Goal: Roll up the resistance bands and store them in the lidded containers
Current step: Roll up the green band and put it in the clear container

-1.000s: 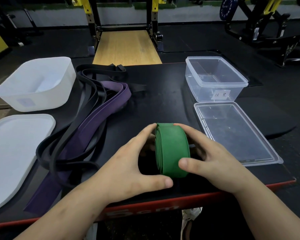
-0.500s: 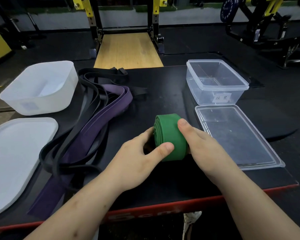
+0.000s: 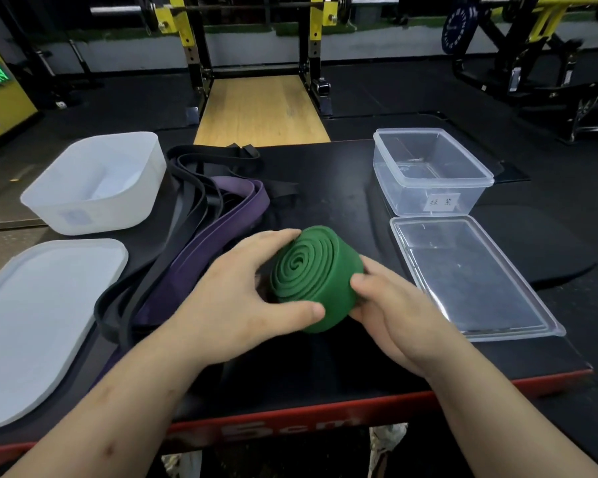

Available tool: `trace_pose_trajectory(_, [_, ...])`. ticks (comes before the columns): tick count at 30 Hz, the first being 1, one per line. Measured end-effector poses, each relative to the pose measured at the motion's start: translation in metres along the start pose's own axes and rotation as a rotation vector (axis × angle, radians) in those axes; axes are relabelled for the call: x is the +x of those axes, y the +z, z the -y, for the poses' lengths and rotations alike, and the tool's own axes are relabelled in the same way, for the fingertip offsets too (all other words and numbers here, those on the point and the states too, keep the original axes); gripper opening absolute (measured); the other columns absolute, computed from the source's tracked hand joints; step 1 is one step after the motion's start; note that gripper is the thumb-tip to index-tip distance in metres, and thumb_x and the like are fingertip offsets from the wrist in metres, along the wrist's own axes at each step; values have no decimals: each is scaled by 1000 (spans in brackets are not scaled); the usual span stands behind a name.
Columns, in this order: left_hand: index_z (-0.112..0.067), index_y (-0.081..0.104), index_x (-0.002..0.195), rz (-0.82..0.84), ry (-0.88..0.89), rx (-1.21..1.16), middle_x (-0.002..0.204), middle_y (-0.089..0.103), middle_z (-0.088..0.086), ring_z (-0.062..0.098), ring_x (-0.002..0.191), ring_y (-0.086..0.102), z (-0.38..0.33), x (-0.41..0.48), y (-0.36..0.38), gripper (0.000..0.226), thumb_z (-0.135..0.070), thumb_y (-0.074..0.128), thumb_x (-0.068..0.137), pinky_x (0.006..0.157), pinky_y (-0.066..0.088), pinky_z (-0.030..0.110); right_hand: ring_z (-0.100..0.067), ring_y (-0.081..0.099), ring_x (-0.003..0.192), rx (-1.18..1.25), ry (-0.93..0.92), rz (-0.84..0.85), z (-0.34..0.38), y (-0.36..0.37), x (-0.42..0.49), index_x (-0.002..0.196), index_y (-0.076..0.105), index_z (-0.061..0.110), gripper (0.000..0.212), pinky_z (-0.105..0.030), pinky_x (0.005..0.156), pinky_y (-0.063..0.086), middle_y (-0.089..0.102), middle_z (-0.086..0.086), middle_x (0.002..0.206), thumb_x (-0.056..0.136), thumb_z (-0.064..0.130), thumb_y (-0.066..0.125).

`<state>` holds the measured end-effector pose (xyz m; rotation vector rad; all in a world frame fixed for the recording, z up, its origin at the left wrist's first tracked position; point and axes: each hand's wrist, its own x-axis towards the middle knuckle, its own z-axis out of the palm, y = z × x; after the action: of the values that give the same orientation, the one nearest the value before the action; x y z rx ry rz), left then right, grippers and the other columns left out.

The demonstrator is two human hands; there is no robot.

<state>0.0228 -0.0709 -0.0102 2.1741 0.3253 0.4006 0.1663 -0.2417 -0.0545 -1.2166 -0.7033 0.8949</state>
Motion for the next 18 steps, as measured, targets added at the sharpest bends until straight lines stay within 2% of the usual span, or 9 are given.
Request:
trace_pose_trajectory(3, [-40, 48, 147, 127, 30, 249, 144, 44, -31, -12, 134, 42, -7, -1, -19, 103, -57, 86, 52, 114, 39, 24, -20, 64, 126, -235, 40, 69, 0, -4, -3, 132, 64, 21, 46, -42, 110, 46, 71, -4, 129, 86, 21, 64])
trace_pose_trajectory(6, [-42, 40, 151, 243, 55, 497, 151, 31, -35, -14, 141, 28, -10, 1, -31, 110, -64, 82, 53, 117, 26, 16, -7, 65, 121, -533, 84, 64, 1, 0, -5, 128, 62, 36, 52, -44, 110, 48, 71, 12, 126, 77, 34, 71])
trace_pose_trajectory(7, [-42, 38, 152, 265, 57, 543, 154, 30, -32, -13, 143, 26, -10, 3, -33, 111, -65, 82, 53, 116, 22, 13, -5, 64, 122, -570, 93, 44, 1, 2, -5, 128, 60, 40, 57, -44, 111, 48, 69, 15, 129, 72, 40, 73])
trace_pose_trajectory(9, [-42, 34, 154, 320, 58, 624, 160, 26, -24, -10, 146, 22, -10, 6, -32, 112, -66, 81, 55, 118, 19, 14, 0, 57, 128, -659, 86, -25, 5, 1, -6, 141, 47, 48, 83, -37, 112, 47, 55, 23, 141, 64, 50, 77])
trace_pose_trajectory(11, [-43, 30, 156, 383, 60, 672, 164, 21, -19, -6, 149, 18, -9, 7, -27, 113, -65, 82, 57, 120, 17, 15, 2, 47, 135, -758, 67, -19, 12, -2, -9, 153, 27, 55, 105, -29, 114, 43, 38, 29, 150, 64, 48, 83])
trace_pose_trajectory(13, [-42, 28, 157, 404, 70, 678, 165, 18, -19, -6, 150, 15, -7, 7, -23, 113, -63, 83, 60, 120, 15, 15, 6, 34, 143, -823, 74, 93, 17, -1, -11, 155, 12, 61, 115, -20, 116, 34, 25, 33, 157, 70, 40, 87])
trace_pose_trajectory(15, [-43, 27, 157, 404, 88, 677, 165, 16, -21, -9, 149, 12, -5, 8, -23, 113, -64, 83, 61, 119, 12, 12, 18, 16, 145, -888, 72, 177, 17, 3, -10, 156, -1, 61, 126, -9, 114, 21, 14, 37, 160, 70, 41, 90])
trace_pose_trajectory(16, [-43, 27, 157, 402, 96, 672, 165, 16, -21, -9, 149, 12, -4, 9, -24, 113, -64, 82, 61, 118, 12, 12, 21, 10, 145, -903, 72, 194, 16, 5, -7, 156, -5, 59, 131, -7, 112, 18, 12, 38, 158, 68, 43, 92])
trace_pose_trajectory(18, [-42, 28, 157, 409, 118, 652, 164, 18, -21, -11, 148, 13, -1, 10, -25, 113, -65, 82, 60, 119, 13, 11, 19, 9, 146, -914, 60, 197, 14, 11, 0, 157, -8, 57, 138, -12, 116, 19, 13, 36, 157, 66, 45, 94])
